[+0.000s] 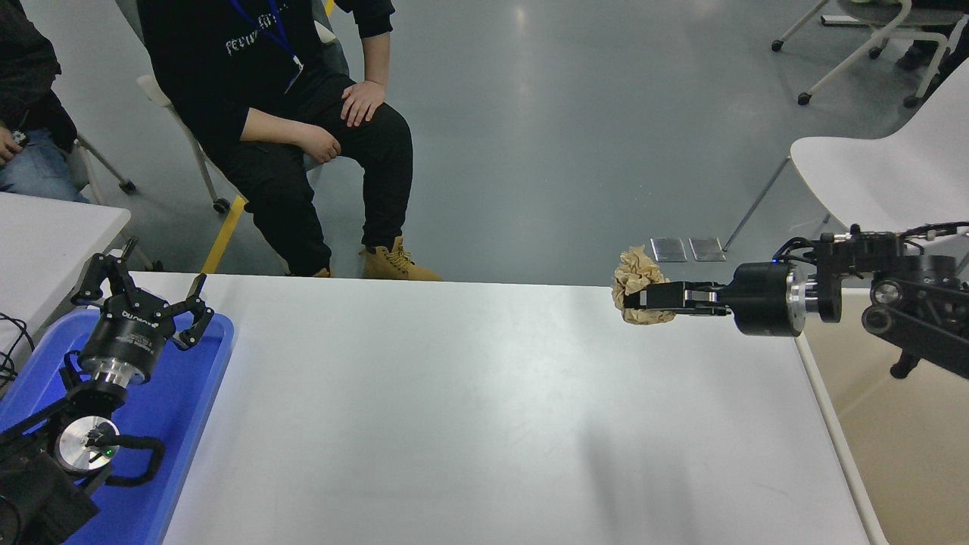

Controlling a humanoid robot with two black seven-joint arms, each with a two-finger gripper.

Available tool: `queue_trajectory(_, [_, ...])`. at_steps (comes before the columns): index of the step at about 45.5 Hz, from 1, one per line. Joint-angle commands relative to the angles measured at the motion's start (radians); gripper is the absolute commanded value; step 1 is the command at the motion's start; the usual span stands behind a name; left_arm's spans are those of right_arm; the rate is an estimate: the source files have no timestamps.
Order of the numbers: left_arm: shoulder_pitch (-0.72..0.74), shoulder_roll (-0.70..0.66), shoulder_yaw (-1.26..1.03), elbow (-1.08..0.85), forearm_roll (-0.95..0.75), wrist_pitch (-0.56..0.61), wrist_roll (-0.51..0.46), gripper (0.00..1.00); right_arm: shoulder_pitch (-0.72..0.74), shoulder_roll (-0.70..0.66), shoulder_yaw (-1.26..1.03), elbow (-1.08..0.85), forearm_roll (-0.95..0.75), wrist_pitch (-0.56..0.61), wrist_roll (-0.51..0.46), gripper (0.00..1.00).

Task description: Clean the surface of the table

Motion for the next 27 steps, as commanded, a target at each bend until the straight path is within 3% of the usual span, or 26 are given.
queue_trajectory(1, [0.0, 0.001, 0.001, 0.0, 0.0, 0.0, 0.0, 1.0, 0.013, -0.041, 0.092, -0.028, 0.09, 0.027, 0.001, 0.0])
queue_trajectory(15, [0.0, -0.001, -0.001, 0.0, 0.0, 0.0, 0.0, 1.0, 0.002, -0.043, 0.114, -0.209, 0.245, 0.016, -0.008, 0.0])
queue_trajectory(27, [0.0, 0.001, -0.001, 0.0, 0.0, 0.0, 0.0, 1.0, -0.005, 0.049, 0.004, -0.665, 0.401, 0.018, -0.007, 0.0])
